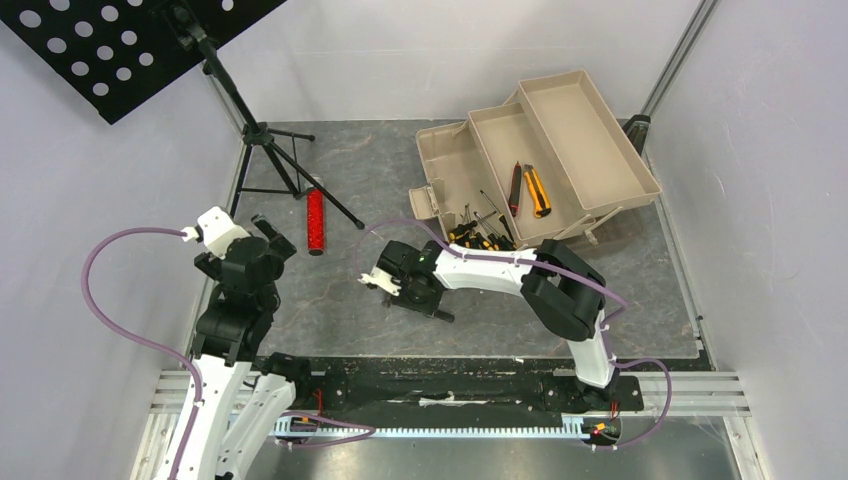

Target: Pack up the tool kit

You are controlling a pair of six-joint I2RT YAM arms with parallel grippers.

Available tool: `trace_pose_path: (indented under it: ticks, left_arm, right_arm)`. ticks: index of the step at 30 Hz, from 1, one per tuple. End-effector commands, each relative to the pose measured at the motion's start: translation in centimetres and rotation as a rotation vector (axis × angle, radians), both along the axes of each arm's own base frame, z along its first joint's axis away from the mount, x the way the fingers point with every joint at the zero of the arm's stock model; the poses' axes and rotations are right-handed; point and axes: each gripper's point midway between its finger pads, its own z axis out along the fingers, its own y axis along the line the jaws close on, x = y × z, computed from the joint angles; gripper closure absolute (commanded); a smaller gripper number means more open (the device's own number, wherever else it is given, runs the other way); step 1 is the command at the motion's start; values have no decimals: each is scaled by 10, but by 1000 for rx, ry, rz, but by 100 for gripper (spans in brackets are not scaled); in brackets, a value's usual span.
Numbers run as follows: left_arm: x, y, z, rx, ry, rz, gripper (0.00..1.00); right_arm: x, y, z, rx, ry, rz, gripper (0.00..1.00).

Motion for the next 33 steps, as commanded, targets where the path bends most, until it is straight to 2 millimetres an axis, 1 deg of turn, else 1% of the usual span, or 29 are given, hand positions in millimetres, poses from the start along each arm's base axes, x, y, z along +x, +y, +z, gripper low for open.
trace_pose_path:
  ticks: [1,3,5,6,9,10,13,15,17,18,19,23,25,28,30,32,33]
  left_arm:
    - [2,3,9,16,-35,5,4]
    - [2,3,9,15,-36,5,4]
    - [2,3,9,16,-35,4,4]
    - [2,3,9,15,-35,5,4]
    - [2,3,9,18,-35,8,4]
    - [2,4,9,18,-35,7,4]
    - [2,4,9,17,-35,9,4]
    - [2,4,9,16,-36,10,4]
    - [2,4,9,16,-34,8,4]
    - [2,4,9,16,-35,10,4]
    - [2,4,9,16,-35,10,4]
    - [2,4,10,16,-38,9,4]
    - [2,4,9,14,-37,9,4]
    - [2,4,9,13,-40,9,4]
    - [2,3,10,11,-42,7,4]
    - [2,3,10,10,-43,4,4]
    - [2,3,10,10,-43,3,4]
  right_arm:
    - [-7,9,-37,-20,35,40,71]
    - [-8,10,-39,-23,37,44,74]
    - [-8,12,-38,-20,30,45,81]
    - [-8,14,-36,-13,27,48,86]
    - [-5,19,-20,18,-7,51,99]
    - [-3,22,-13,34,-21,51,100]
    - [2,29,20,104,-70,41,100]
    - [8,32,47,153,-120,29,100]
    - [16,35,79,212,-180,10,100]
    - [18,36,91,233,-205,4,100]
    - [22,36,109,262,-238,-5,100]
    - [36,30,158,329,-337,-32,100]
    - [49,18,181,335,-389,-70,100]
    - [75,-12,217,327,-483,-158,100]
    - [99,-40,240,320,-544,-244,100]
    - [124,-74,259,310,-597,-341,100]
    - [138,-94,267,301,-626,-400,100]
